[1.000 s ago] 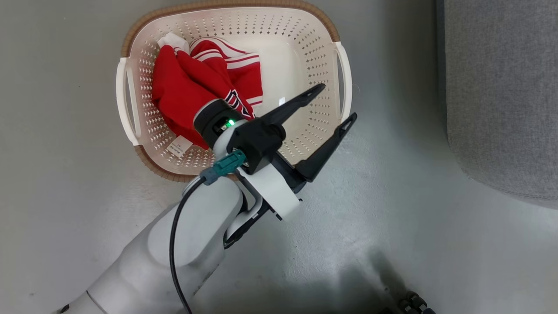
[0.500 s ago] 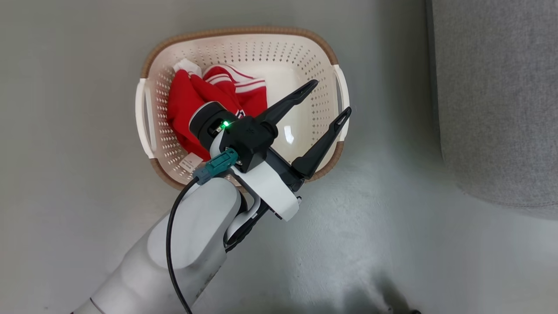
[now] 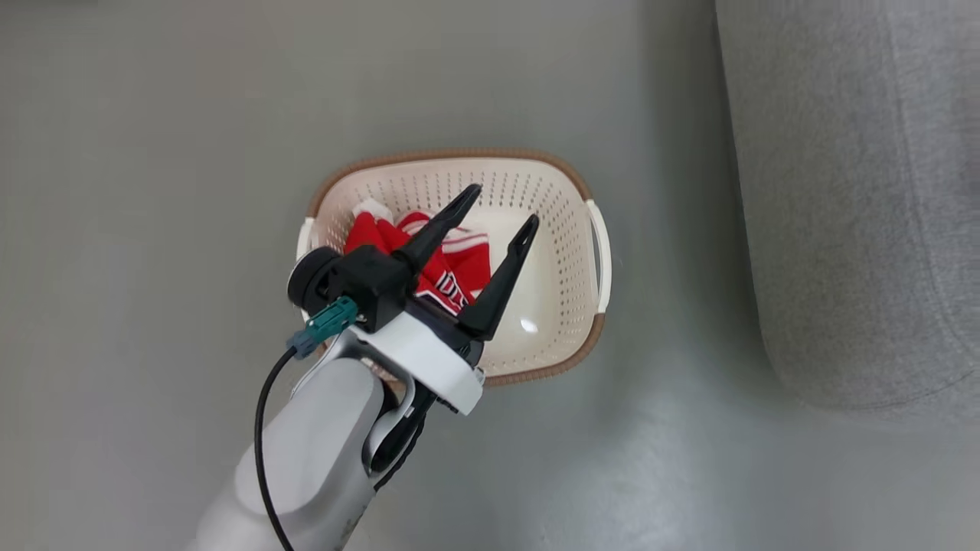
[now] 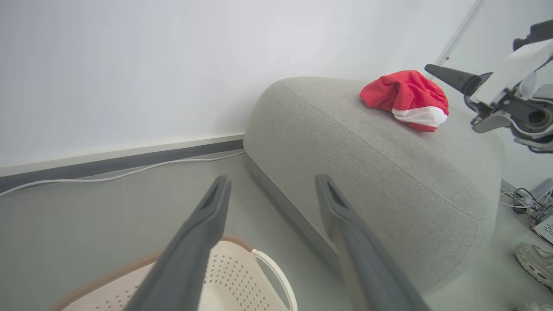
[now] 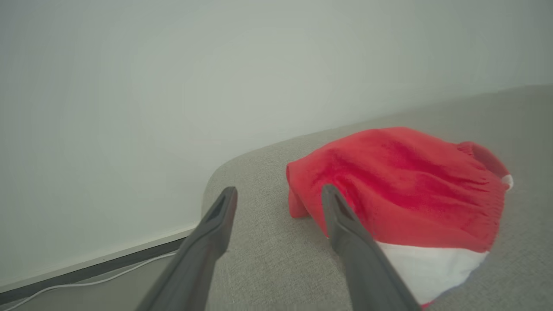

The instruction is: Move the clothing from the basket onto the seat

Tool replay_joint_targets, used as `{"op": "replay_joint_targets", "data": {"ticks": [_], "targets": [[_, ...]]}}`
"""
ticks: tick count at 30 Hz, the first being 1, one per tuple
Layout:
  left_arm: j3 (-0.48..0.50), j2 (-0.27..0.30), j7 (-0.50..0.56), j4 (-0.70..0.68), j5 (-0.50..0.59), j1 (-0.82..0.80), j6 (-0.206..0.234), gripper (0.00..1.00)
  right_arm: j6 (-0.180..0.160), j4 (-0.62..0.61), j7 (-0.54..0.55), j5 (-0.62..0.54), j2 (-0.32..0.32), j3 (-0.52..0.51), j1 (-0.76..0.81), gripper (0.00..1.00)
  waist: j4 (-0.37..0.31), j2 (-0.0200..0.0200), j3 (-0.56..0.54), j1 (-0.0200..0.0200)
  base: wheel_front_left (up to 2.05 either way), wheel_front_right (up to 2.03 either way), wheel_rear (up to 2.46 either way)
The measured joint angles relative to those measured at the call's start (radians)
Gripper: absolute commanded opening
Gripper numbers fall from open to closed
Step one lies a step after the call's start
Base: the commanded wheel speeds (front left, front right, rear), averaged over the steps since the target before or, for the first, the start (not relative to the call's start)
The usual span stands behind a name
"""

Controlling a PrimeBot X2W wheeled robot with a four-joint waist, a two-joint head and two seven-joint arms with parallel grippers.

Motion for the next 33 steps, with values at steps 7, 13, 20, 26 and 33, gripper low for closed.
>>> {"op": "replay_joint_targets", "data": {"ticks": [7, 13, 20, 26, 33], "targets": [[0.107, -0.021, 0.000, 0.035, 0.020, 0.107, 0.000, 1.00, 0.000, -0.067, 0.000, 0.061, 0.034, 0.093, 0.135, 1.00, 0.014, 0.0000, -0.133, 0.0000, 0.00, 0.00, 0.00], [0.191, -0.036, 0.000, 0.058, 0.040, 0.187, 0.000, 1.00, 0.000, -0.123, 0.000, 0.083, 0.058, 0.187, 0.238, 1.00, 0.026, 0.0000, -0.248, 0.0000, 0.00, 0.00, 0.00], [0.295, -0.048, 0.000, 0.094, 0.084, 0.261, 0.000, 1.00, 0.000, -0.178, 0.000, 0.101, 0.071, 0.273, 0.352, 1.00, 0.050, 0.0000, -0.368, 0.0000, 0.00, 0.00, 0.00], [0.406, -0.050, 0.001, 0.131, 0.133, 0.344, 0.000, 1.00, 0.000, -0.223, 0.000, 0.103, 0.084, 0.334, 0.460, 1.00, 0.074, 0.0000, -0.477, 0.0000, 0.00, 0.00, 0.00], [0.474, -0.053, 0.001, 0.125, 0.202, 0.400, 0.016, 1.00, 0.000, -0.254, 0.000, 0.104, 0.113, 0.344, 0.609, 1.00, 0.123, 0.0000, -0.552, -0.0001, 0.00, 0.00, 0.00]]}}
